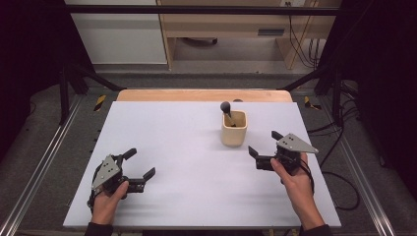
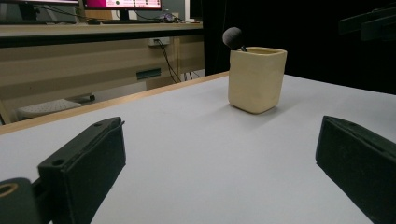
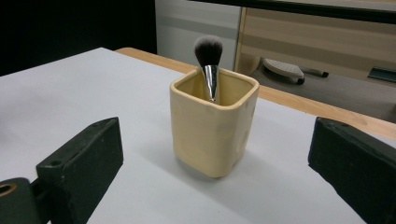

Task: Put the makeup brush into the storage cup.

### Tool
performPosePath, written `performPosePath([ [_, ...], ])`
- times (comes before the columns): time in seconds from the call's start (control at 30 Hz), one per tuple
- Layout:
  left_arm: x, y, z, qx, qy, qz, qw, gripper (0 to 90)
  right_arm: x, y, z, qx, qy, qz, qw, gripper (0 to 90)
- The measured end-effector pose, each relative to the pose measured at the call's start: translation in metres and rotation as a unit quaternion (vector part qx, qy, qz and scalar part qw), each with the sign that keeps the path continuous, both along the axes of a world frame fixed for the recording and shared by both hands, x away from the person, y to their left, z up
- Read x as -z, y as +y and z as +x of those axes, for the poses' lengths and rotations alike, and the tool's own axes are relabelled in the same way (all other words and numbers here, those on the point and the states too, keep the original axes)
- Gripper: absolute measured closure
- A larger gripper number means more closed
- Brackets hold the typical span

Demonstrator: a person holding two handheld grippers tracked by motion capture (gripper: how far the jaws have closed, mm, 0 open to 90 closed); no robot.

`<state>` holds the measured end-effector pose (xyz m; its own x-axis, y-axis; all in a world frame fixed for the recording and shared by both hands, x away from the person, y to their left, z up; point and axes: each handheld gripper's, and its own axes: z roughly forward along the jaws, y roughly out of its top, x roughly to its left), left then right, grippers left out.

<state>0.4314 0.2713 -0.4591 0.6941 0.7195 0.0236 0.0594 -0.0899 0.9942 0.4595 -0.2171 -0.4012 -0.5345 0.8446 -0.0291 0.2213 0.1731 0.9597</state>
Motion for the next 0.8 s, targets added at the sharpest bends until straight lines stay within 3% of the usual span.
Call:
performPosePath([
  [0.8,-0.001,-0.001,-0.002,0.002,-0.002,0.002,1.0000,1.3,0.034,-0.040,-0.023,0.028,-0.001,0.020,0.9994,3.2],
])
